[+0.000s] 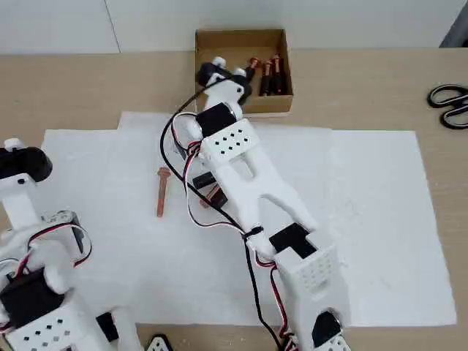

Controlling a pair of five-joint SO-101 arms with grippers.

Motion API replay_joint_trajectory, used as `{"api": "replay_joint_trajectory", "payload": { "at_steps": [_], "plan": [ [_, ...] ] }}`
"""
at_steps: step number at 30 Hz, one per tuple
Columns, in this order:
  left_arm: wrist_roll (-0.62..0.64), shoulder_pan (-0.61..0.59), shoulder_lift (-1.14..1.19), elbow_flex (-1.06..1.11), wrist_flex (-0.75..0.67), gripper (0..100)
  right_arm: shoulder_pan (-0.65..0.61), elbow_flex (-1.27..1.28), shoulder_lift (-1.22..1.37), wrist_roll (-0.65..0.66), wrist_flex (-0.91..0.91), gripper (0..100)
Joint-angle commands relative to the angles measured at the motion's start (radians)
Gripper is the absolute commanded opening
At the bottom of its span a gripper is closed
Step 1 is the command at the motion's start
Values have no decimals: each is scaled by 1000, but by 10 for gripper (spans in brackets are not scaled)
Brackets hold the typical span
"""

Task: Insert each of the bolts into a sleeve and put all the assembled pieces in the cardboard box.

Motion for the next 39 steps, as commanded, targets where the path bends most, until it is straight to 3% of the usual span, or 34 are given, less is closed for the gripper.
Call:
{"api": "replay_joint_trajectory", "payload": {
  "at_steps": [1,13,39],
  "plan": [
    [3,5,-12,-8,-2,87,-8,-3,-70,-180,-5,147],
    [3,5,-12,-8,-2,87,-30,-3,70,-290,-5,147],
    [3,5,-12,-8,-2,87,-5,-3,145,-292,-30,147]
  ]
}}
